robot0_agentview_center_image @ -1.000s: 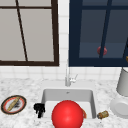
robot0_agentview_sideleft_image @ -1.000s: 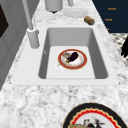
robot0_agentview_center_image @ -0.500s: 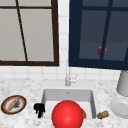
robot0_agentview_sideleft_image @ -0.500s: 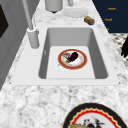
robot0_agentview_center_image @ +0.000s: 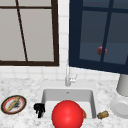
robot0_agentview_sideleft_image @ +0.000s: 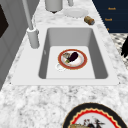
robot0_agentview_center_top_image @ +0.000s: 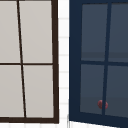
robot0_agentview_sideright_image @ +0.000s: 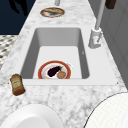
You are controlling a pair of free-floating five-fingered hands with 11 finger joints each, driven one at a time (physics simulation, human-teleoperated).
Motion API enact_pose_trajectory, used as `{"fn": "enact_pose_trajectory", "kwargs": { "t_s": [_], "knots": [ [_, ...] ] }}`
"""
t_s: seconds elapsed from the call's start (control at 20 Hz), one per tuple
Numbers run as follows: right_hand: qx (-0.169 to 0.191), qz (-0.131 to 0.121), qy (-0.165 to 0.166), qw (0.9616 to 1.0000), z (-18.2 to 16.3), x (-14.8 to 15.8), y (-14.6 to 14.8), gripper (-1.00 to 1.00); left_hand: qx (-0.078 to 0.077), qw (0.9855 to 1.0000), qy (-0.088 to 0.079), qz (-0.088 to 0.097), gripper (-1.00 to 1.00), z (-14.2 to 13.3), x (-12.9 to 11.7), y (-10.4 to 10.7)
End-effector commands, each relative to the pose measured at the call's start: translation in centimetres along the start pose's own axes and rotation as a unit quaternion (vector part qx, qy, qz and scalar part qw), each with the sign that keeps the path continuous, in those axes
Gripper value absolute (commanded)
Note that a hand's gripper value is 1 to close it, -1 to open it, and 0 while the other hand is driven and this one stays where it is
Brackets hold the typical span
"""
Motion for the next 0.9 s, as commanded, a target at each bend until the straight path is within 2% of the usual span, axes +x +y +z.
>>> {"fn": "enact_pose_trajectory", "kwargs": {
  "t_s": [0.0, 0.35, 0.65, 0.85],
  "knots": [
    [-0.005, 0.005, -0.028, 0.9996, 0.3, -2.7, -2.6, 1.00, 0.000, 1.0000, 0.000, 0.000, 0.00, 0.0, 0.0, 0.0],
    [-0.049, -0.038, -0.046, 0.9970, 2.4, -4.5, -5.1, 1.00, 0.000, 1.0000, 0.000, 0.000, 0.00, 0.0, 0.0, 0.0],
    [-0.079, -0.069, -0.059, 0.9927, 4.2, -5.9, -6.9, 1.00, 0.000, 1.0000, 0.000, 0.000, 0.00, 0.0, 0.0, 0.0],
    [-0.097, -0.091, -0.052, 0.9897, 5.6, -7.2, -7.8, 1.00, 0.000, 1.0000, 0.000, 0.000, 0.00, 0.0, 0.0, 0.0]
  ]
}}
